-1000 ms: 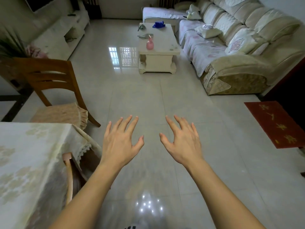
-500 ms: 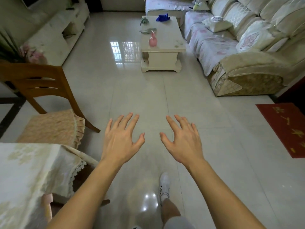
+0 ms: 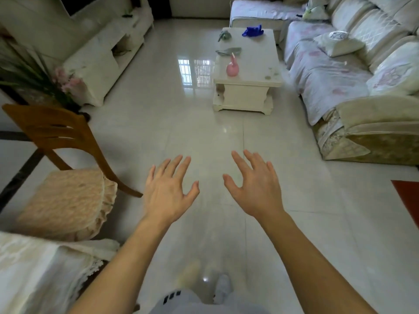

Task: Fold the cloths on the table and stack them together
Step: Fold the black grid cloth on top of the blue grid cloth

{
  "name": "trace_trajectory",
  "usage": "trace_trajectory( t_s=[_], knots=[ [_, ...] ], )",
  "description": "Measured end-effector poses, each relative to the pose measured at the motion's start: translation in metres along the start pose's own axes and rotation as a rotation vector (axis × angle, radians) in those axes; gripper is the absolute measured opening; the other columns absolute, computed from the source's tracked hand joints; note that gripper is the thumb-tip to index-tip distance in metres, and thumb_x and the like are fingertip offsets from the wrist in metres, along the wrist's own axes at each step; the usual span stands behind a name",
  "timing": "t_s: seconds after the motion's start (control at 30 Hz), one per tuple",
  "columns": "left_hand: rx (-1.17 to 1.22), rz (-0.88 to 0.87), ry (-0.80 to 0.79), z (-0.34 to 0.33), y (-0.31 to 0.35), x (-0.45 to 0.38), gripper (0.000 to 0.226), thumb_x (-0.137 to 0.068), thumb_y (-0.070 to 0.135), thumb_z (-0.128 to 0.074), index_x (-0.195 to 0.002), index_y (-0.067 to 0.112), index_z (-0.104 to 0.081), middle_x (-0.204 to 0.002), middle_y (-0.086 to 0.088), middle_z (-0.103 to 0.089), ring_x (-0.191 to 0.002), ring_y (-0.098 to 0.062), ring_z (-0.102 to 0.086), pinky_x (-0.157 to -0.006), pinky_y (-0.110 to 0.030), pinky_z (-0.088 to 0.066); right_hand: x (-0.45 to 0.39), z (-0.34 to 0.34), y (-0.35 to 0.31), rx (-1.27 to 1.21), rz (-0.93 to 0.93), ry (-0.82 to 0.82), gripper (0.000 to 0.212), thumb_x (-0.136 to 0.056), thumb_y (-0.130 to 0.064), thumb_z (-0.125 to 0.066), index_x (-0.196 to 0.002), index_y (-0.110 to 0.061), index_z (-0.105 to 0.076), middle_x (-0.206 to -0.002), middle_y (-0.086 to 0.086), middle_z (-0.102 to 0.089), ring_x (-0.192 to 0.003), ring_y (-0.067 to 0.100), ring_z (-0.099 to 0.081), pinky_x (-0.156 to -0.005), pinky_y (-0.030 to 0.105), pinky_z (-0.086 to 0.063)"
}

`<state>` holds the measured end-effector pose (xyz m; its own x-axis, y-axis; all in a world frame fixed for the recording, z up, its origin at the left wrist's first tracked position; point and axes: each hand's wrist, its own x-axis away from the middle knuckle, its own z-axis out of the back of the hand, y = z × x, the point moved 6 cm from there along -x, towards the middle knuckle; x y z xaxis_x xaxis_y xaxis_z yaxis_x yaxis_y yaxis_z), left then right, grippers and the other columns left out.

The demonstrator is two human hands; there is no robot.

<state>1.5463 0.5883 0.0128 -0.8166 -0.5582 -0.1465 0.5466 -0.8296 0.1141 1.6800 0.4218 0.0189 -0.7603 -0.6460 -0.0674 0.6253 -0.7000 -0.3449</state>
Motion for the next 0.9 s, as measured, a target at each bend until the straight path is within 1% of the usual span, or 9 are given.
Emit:
trace_trajectory(
  t_s=[0.07,0.17,0.3,0.4,0.5,0.6,0.77,0.83,0.9],
  knots=[
    [-0.005,0.012,-0.004,-0.001,0.002,-0.016,0.069,-0.09,0.063,-0.033,-0.151,0.032,-0.035,-0.154,0.003,-0.042,-0.142,-0.023,-0.038,-0.12,-0.049,-0.023,-0.02,0.0,0.003,-0.009,0.018,-0.018,0.071,-0.093,-0.066,-0.03,-0.156,-0.035,-0.025,-0.164,0.0,-0.025,-0.153,0.022,-0.014,-0.123,0.044,-0.006],
    [-0.015,0.04,0.001,-0.003,0.002,-0.042,0.069,-0.09,0.064,-0.033,-0.151,0.032,-0.034,-0.154,0.003,-0.043,-0.142,-0.023,-0.038,-0.12,-0.049,-0.023,-0.046,0.0,0.003,-0.031,0.052,0.012,0.076,-0.087,-0.068,-0.024,-0.154,-0.033,-0.033,-0.161,0.003,-0.033,-0.151,0.026,-0.022,-0.122,0.048,-0.013],
    [-0.016,0.051,0.021,-0.003,0.003,-0.073,0.07,-0.088,0.063,-0.034,-0.15,0.03,-0.038,-0.152,0.001,-0.045,-0.141,-0.024,-0.04,-0.119,-0.05,-0.024,-0.079,-0.006,0.007,-0.049,0.082,0.056,0.071,-0.09,-0.065,-0.034,-0.15,-0.028,-0.044,-0.155,0.007,-0.044,-0.147,0.03,-0.034,-0.118,0.053,-0.025],
    [-0.019,0.061,0.01,-0.008,-0.001,-0.096,0.07,-0.088,0.063,-0.035,-0.15,0.03,-0.037,-0.153,0.002,-0.044,-0.142,-0.024,-0.039,-0.119,-0.05,-0.024,-0.103,-0.012,0.008,-0.052,0.113,0.069,0.069,-0.091,-0.063,-0.039,-0.149,-0.027,-0.046,-0.153,0.008,-0.046,-0.145,0.031,-0.036,-0.117,0.055,-0.028],
    [-0.023,0.064,0.005,-0.016,-0.01,-0.121,0.07,-0.088,0.063,-0.036,-0.151,0.03,-0.037,-0.154,0.001,-0.042,-0.143,-0.024,-0.037,-0.12,-0.051,-0.023,-0.133,-0.018,0.005,-0.037,0.125,0.062,0.07,-0.091,-0.064,-0.036,-0.15,-0.028,-0.043,-0.155,0.007,-0.043,-0.146,0.029,-0.034,-0.118,0.054,-0.026],
    [-0.022,0.067,0.002,-0.023,-0.022,-0.151,0.071,-0.088,0.063,-0.036,-0.15,0.029,-0.037,-0.155,0.001,-0.042,-0.143,-0.025,-0.038,-0.119,-0.052,-0.025,-0.169,-0.027,0.0,-0.006,0.115,0.02,0.071,-0.091,-0.066,-0.033,-0.153,-0.032,-0.035,-0.159,0.004,-0.036,-0.15,0.026,-0.027,-0.121,0.05,-0.018],
    [0.005,0.088,-0.007,-0.032,-0.056,-0.22,0.074,-0.088,0.068,-0.023,-0.153,0.033,-0.029,-0.159,0.004,-0.034,-0.147,-0.022,-0.03,-0.122,-0.05,-0.02,-0.246,-0.044,-0.023,-0.012,0.114,-0.046,0.069,-0.095,-0.067,-0.031,-0.157,-0.037,-0.021,-0.165,-0.001,-0.021,-0.154,0.02,-0.011,-0.123,0.042,-0.002],
    [0.01,0.094,0.001,-0.035,-0.075,-0.255,0.075,-0.088,0.069,-0.019,-0.153,0.033,-0.029,-0.159,0.004,-0.033,-0.148,-0.022,-0.029,-0.122,-0.05,-0.019,-0.283,-0.05,-0.039,-0.013,0.124,-0.046,0.07,-0.094,-0.068,-0.028,-0.157,-0.037,-0.021,-0.165,-0.001,-0.021,-0.154,0.021,-0.01,-0.123,0.043,-0.002],
    [0.021,0.102,0.004,-0.038,-0.096,-0.289,0.074,-0.089,0.068,-0.023,-0.153,0.032,-0.031,-0.159,0.003,-0.034,-0.147,-0.023,-0.03,-0.122,-0.05,-0.019,-0.32,-0.057,-0.055,-0.002,0.143,-0.052,0.071,-0.094,-0.067,-0.028,-0.157,-0.036,-0.023,-0.165,0.0,-0.022,-0.154,0.021,-0.012,-0.123,0.044,-0.004]
  ],
)
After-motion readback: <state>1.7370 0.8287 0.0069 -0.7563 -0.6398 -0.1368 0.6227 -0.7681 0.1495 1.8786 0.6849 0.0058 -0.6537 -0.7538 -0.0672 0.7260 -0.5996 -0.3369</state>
